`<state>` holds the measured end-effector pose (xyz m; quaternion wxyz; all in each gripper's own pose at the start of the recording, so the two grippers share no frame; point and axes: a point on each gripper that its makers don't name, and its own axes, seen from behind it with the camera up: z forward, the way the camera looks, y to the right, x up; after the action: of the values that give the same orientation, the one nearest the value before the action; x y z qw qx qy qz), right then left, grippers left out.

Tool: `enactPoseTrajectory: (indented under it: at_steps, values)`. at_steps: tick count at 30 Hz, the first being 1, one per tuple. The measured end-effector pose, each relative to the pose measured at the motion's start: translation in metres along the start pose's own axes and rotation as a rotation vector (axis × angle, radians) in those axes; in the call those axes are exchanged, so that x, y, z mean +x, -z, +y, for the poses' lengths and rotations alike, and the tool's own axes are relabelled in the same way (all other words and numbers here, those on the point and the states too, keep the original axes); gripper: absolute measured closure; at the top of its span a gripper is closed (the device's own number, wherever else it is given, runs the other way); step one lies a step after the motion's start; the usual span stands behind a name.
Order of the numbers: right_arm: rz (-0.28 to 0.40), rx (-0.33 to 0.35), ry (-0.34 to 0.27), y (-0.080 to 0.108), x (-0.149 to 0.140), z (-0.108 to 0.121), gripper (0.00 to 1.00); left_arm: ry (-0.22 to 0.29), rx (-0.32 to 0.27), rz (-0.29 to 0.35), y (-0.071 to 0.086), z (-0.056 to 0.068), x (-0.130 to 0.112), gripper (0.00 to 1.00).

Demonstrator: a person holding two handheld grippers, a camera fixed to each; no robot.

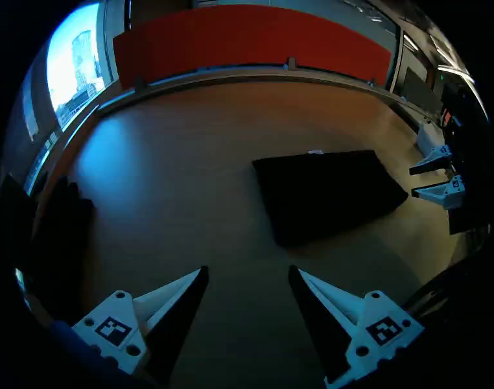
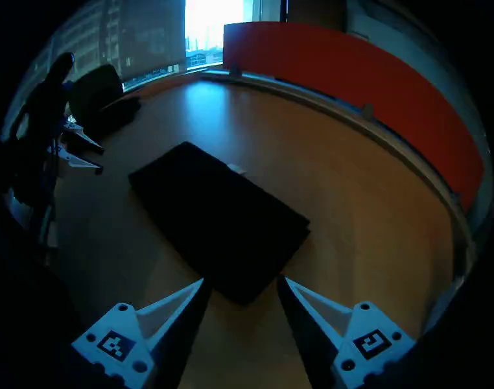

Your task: Fold towel

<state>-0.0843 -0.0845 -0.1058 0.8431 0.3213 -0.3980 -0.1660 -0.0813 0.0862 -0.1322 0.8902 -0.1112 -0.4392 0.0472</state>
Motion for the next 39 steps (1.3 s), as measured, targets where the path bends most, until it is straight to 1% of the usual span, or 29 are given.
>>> enactPoseTrajectory:
  at_steps: [8, 15, 18, 22, 24, 26, 28, 33, 36, 39]
  values:
    - [-0.032, 0.03, 0.034, -0.005, -0.015, -0.001, 0.25, 0.037, 0.02, 0.0, 0.013, -0.004, -0.012, 0.09]
    - [-0.072, 0.064, 0.054, -0.008, -0.03, -0.001, 0.36, 0.07, 0.036, -0.003, 0.025, -0.009, -0.024, 0.09]
    - [-0.079, 0.075, 0.06, -0.01, -0.032, -0.001, 0.38, 0.082, 0.041, -0.005, 0.029, -0.011, -0.029, 0.09]
    - [-0.083, 0.084, 0.066, -0.013, -0.032, 0.0, 0.45, 0.091, 0.048, -0.008, 0.032, -0.012, -0.033, 0.09]
    - [-0.086, 0.088, 0.069, -0.015, -0.032, 0.0, 0.46, 0.093, 0.05, -0.01, 0.033, -0.012, -0.035, 0.09]
    - [-0.09, 0.091, 0.073, -0.016, -0.032, 0.001, 0.52, 0.094, 0.052, -0.01, 0.034, -0.012, -0.036, 0.09]
    - [-0.095, 0.096, 0.079, -0.018, -0.033, 0.001, 0.54, 0.094, 0.053, -0.01, 0.035, -0.012, -0.037, 0.09]
    - [-0.113, 0.108, 0.084, -0.02, -0.037, 0.001, 0.71, 0.095, 0.056, -0.011, 0.036, -0.013, -0.038, 0.09]
    - [-0.117, 0.115, 0.086, -0.021, -0.037, 0.002, 0.77, 0.094, 0.058, -0.013, 0.036, -0.014, -0.039, 0.09]
    - [-0.119, 0.117, 0.09, -0.022, -0.037, 0.003, 0.84, 0.094, 0.058, -0.013, 0.037, -0.015, -0.039, 0.09]
